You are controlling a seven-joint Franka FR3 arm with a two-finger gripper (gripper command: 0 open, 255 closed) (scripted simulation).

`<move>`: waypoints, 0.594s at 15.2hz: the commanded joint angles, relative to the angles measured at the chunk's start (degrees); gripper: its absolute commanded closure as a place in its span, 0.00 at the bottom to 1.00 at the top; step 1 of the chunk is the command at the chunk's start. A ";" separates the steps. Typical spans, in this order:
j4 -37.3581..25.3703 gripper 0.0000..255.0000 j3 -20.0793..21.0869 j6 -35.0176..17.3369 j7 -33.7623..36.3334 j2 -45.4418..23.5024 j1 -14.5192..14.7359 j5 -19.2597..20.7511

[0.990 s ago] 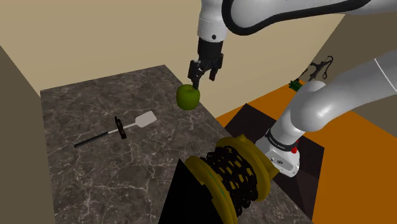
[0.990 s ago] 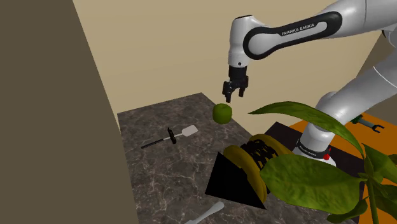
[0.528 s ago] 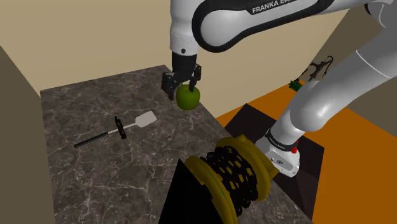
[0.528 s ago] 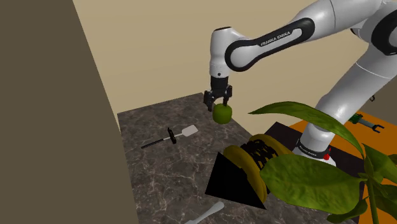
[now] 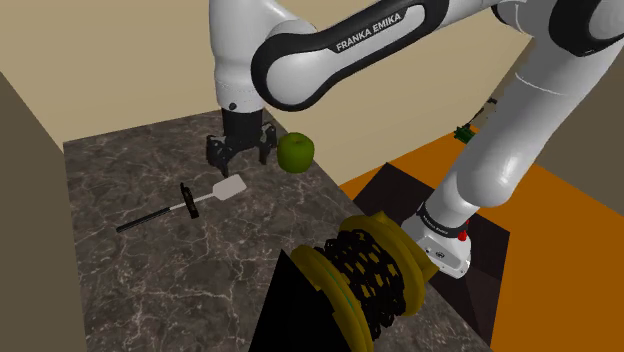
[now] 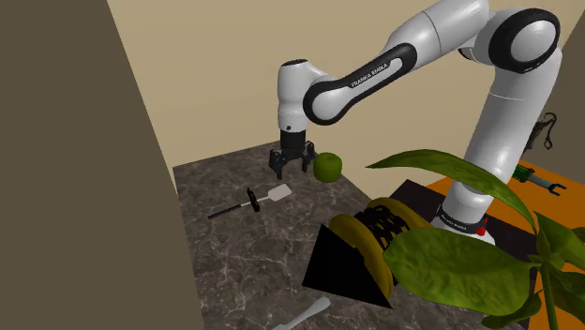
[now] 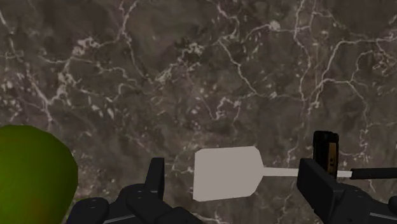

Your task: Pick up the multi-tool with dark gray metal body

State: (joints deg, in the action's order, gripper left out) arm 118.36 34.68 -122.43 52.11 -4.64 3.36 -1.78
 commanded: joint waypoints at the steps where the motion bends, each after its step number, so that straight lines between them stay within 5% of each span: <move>1: -4.44 0.00 0.24 -0.37 4.69 -5.38 1.37 3.62; 9: -24.41 0.00 -3.55 1.15 17.43 -25.03 10.76 14.21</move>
State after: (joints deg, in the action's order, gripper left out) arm 96.72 31.80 -121.49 68.18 -27.02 12.82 11.22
